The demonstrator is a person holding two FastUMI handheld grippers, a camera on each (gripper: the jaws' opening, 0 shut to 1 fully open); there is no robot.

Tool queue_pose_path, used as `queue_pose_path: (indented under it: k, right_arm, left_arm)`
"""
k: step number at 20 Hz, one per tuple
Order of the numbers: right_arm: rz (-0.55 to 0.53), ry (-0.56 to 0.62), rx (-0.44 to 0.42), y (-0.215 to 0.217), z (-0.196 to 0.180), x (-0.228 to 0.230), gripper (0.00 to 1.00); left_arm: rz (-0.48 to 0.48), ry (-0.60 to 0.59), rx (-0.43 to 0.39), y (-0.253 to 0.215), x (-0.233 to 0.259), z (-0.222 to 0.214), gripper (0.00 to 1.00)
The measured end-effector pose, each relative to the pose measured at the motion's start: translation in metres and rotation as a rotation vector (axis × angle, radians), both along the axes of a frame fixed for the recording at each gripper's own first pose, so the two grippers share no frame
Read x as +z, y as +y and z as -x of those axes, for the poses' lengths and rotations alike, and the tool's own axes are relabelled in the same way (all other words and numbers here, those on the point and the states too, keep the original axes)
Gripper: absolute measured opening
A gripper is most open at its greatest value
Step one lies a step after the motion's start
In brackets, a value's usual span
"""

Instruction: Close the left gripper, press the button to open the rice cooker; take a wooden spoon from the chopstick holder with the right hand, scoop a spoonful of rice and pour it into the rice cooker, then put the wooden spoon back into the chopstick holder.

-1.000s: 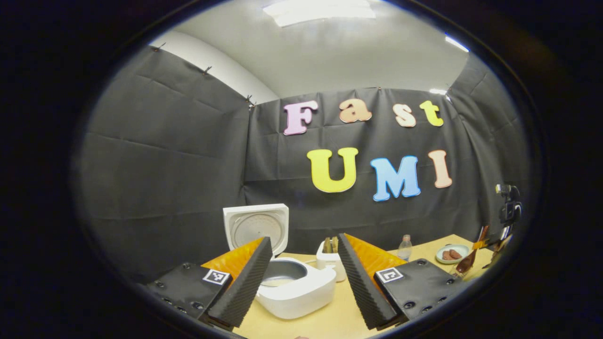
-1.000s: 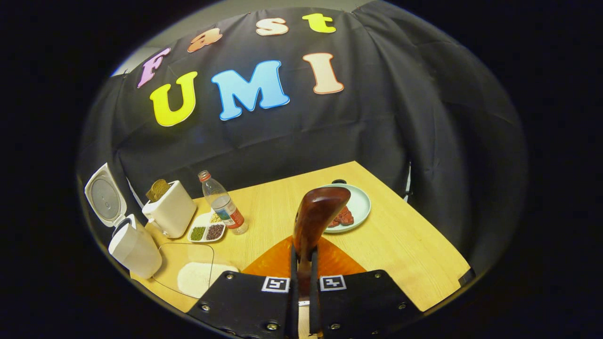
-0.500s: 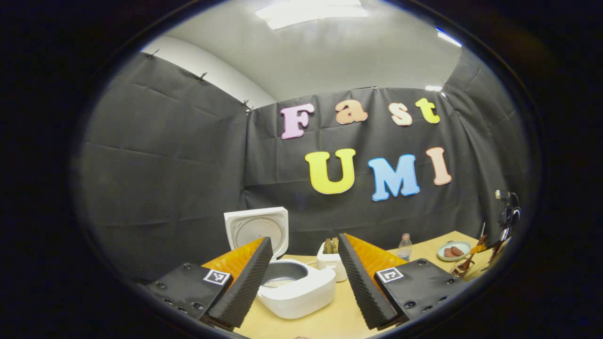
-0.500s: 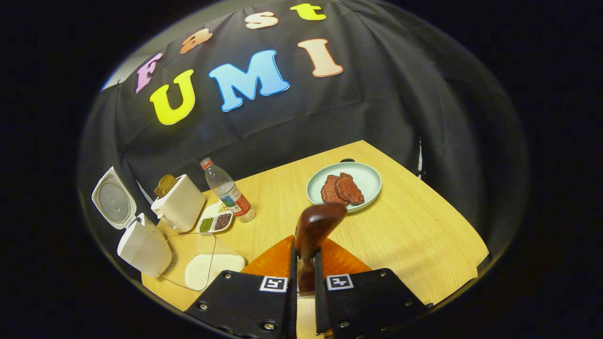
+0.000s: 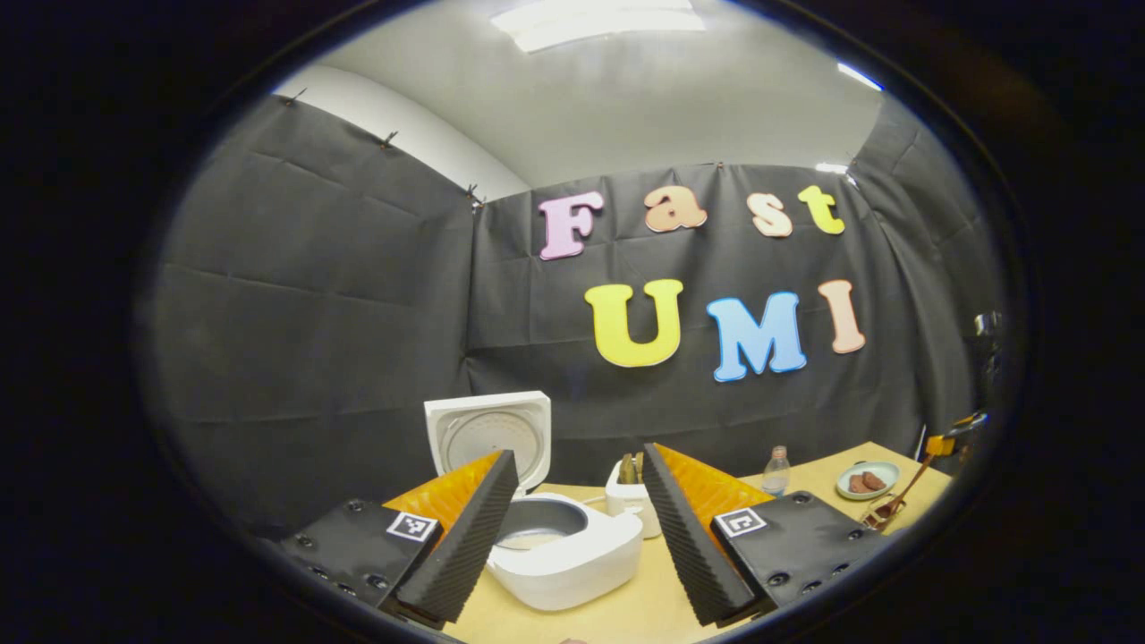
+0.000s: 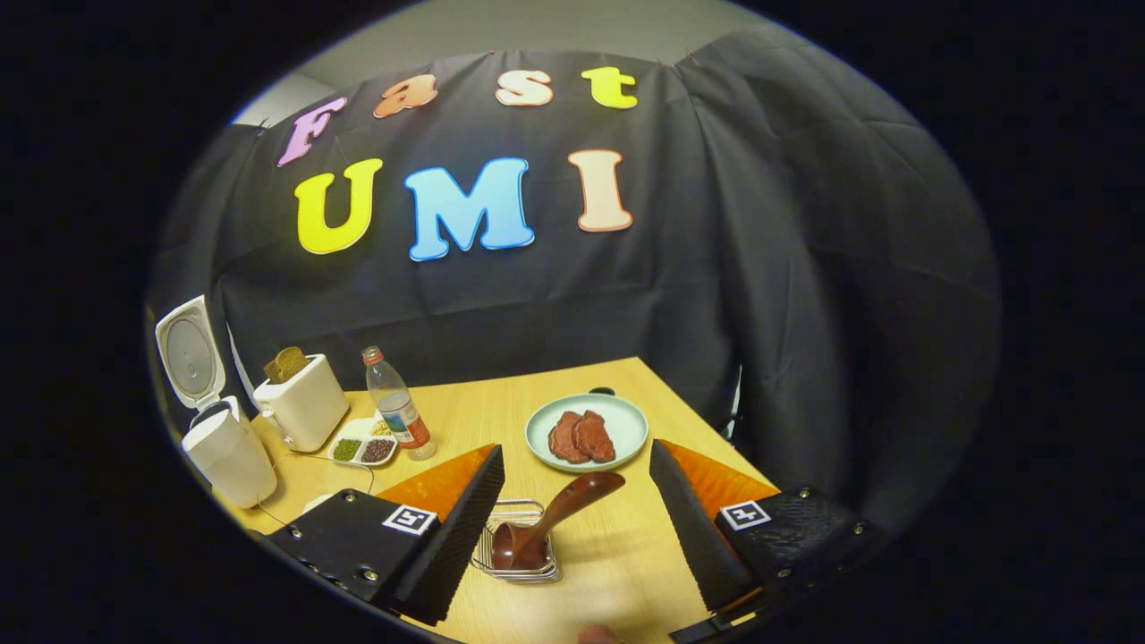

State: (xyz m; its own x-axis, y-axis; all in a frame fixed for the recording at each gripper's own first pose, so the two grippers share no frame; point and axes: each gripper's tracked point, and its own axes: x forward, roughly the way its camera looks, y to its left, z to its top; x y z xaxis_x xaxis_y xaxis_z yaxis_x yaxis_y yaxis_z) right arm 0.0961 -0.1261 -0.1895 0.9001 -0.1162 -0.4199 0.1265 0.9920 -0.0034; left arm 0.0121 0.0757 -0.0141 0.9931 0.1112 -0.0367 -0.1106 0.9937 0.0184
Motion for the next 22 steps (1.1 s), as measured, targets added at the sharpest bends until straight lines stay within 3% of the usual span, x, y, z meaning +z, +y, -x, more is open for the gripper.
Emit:
queue_pose_path:
  k: [4,11,19,20,22]
  right_arm:
    - [0.023,-0.082,0.014,0.009,0.012,0.052,0.96]
    - [0.064,-0.206,-0.005,0.023,0.034,0.113,0.99]
    - [0.099,-0.218,-0.085,0.028,0.059,0.111,0.99]
    - [0.103,-0.212,-0.099,0.027,0.062,0.109,0.99]
    - [0.111,-0.198,-0.121,0.026,0.067,0.104,0.99]
  left_arm:
    - [-0.009,0.012,0.018,0.017,-0.002,-0.025,0.96]
    - [-0.002,0.039,0.080,0.073,-0.002,-0.100,0.96]
    - [-0.014,0.003,0.125,0.147,0.017,-0.214,0.94]
    - [-0.023,-0.002,0.135,0.154,0.019,-0.227,0.99]
    - [-0.040,-0.007,0.152,0.168,0.019,-0.250,0.94]
